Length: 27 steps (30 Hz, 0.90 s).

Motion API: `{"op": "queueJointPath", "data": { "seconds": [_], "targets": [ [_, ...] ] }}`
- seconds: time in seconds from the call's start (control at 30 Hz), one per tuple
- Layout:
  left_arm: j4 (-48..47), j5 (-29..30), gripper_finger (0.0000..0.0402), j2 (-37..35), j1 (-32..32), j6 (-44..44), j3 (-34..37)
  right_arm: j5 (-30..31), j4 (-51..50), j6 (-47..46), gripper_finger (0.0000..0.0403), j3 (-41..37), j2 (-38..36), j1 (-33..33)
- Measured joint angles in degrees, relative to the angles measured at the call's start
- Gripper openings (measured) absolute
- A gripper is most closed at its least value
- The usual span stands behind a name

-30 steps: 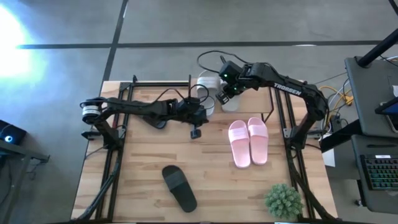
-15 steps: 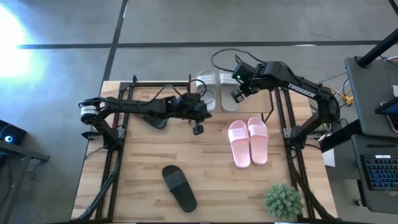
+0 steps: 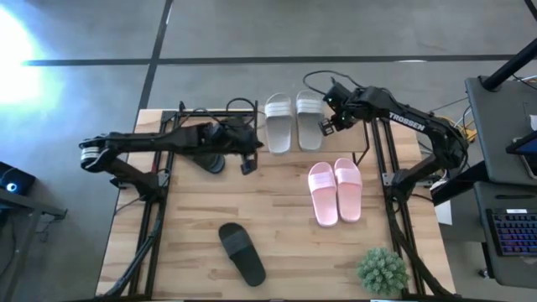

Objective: Pick and place slides into the shelf
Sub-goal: Adjust the gray slide on the shelf

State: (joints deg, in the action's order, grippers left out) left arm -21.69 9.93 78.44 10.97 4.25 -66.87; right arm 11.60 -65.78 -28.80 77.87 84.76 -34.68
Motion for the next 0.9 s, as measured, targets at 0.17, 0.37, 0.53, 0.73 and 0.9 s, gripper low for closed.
{"op": "queueJointPath", "data": {
  "seconds": [0.17, 0.37, 0.53, 0.73, 0.9],
  "targets": [
    [-5.24, 8.13, 0.0, -2.26, 1.91, -4.15, 1.87, -3.53, 7.05, 2.0, 0.0009, -2.04, 0.07, -0.98],
    [-5.26, 8.42, 0.0, -2.15, 4.91, -7.05, 5.39, -5.87, 10.87, 2.28, 0.0009, -2.25, 1.39, -0.98],
    [-4.46, 8.35, 0.0, -1.87, 5.97, -7.1, 6.69, -6.97, 11.13, 2.48, 0.0009, -2.25, 1.52, -0.98],
    [-4.11, 8.27, 0.0, -1.8, 7.48, -7.08, 7.55, -7.59, 13.06, 3.39, 0.0008, -2.25, 1.54, -0.84],
    [-3.7, 8.2, 0.0, -1.78, 8.76, -7.08, 7.62, -9.84, 15.44, 4.27, 0.0008, -2.25, 1.54, -0.84]
  ]
}}
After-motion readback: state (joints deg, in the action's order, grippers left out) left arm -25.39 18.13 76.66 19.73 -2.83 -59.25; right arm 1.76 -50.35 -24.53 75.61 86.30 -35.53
